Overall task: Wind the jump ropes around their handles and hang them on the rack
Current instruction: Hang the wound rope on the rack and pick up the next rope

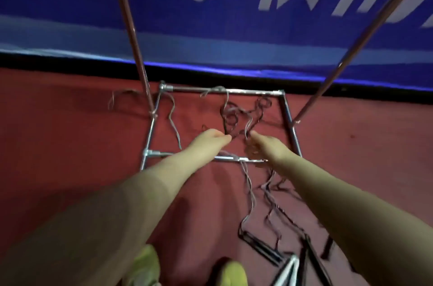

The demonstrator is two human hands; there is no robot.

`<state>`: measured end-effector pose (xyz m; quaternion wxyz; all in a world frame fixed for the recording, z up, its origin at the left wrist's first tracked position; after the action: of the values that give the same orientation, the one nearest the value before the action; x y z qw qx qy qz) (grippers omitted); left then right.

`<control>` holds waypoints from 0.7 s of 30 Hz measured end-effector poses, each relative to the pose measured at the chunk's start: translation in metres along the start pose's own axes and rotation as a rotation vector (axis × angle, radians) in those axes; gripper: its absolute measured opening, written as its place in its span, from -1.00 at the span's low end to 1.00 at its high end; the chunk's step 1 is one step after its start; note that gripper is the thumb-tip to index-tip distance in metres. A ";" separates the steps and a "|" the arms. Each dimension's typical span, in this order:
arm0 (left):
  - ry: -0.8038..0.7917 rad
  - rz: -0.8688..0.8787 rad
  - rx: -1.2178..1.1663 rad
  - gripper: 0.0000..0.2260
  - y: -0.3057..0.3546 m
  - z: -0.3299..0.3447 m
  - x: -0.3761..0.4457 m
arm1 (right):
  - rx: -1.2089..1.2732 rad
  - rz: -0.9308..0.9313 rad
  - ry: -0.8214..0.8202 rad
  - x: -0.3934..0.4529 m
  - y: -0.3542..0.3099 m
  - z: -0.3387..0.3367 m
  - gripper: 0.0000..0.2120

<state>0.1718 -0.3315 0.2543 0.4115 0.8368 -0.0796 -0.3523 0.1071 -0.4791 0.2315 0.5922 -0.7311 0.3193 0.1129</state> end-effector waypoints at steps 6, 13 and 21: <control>-0.173 -0.287 -0.085 -0.88 -0.151 0.096 0.024 | -0.224 0.147 -0.003 0.034 0.175 0.030 -0.72; -0.241 -0.428 -0.146 -0.86 -0.253 0.160 0.038 | -0.311 0.318 0.253 0.064 0.281 0.049 -0.64; -0.181 -0.440 -0.181 -0.80 -0.272 0.150 0.047 | -0.404 0.422 0.188 0.083 0.297 0.079 -0.78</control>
<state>0.0659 -0.2694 -0.0350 0.3894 0.7586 0.0998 -0.5127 0.0091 -0.4602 -0.0710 0.3662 -0.7587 0.4887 0.2266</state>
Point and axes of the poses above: each hand's wrist, its own x-axis towards the middle knuckle, its own z-axis out of the palm, y = z × x, the point moved 4 cm from there along x, towards the middle knuckle, and after that the axes turned 6 degrees about -z, right-handed, at the moved point
